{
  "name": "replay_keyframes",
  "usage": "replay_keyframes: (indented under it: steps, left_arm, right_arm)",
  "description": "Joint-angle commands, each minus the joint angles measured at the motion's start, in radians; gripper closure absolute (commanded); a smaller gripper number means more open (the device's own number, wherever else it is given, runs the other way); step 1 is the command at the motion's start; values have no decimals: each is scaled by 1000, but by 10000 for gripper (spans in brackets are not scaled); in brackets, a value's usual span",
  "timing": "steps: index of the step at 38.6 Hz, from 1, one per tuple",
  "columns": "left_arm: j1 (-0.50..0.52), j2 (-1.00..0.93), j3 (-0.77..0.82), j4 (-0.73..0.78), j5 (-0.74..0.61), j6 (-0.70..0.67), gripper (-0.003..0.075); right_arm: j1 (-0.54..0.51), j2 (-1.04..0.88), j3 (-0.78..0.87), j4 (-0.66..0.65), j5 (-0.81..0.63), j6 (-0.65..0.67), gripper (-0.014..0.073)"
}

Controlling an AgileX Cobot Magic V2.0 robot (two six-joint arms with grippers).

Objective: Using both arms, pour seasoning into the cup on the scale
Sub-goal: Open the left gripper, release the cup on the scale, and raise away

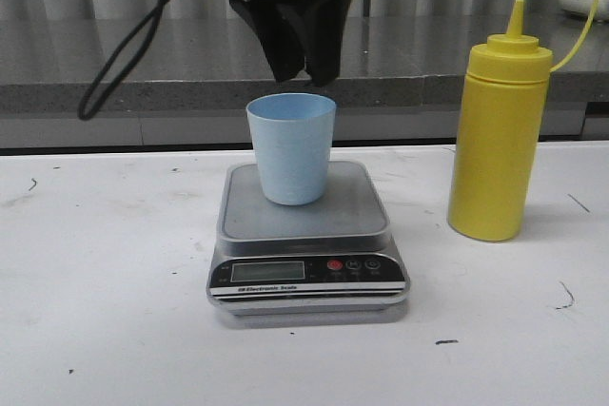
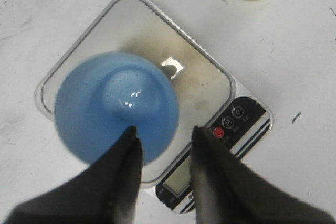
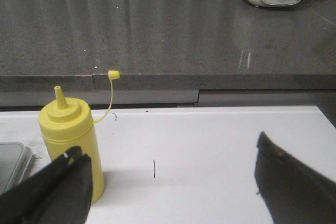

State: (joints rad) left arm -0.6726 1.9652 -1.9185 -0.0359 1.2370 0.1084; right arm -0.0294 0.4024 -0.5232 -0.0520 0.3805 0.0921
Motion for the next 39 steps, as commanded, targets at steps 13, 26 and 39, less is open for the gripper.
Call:
replay_keyframes:
  steps: [13,26,39]
  left_arm:
    - [324,-416,456,-56,-250,-26,740]
    - [546,-884,1018,-73,-677,-74,740]
    - [558,-1467,1396,-93,-893,-74,740]
  right_arm:
    - [-5,13,-40,-8,-76,-6,-48]
    - [-5,13,-40,-8,-76,-6,-48]
    - [-5,15,-40,-8,-74,-6,-48]
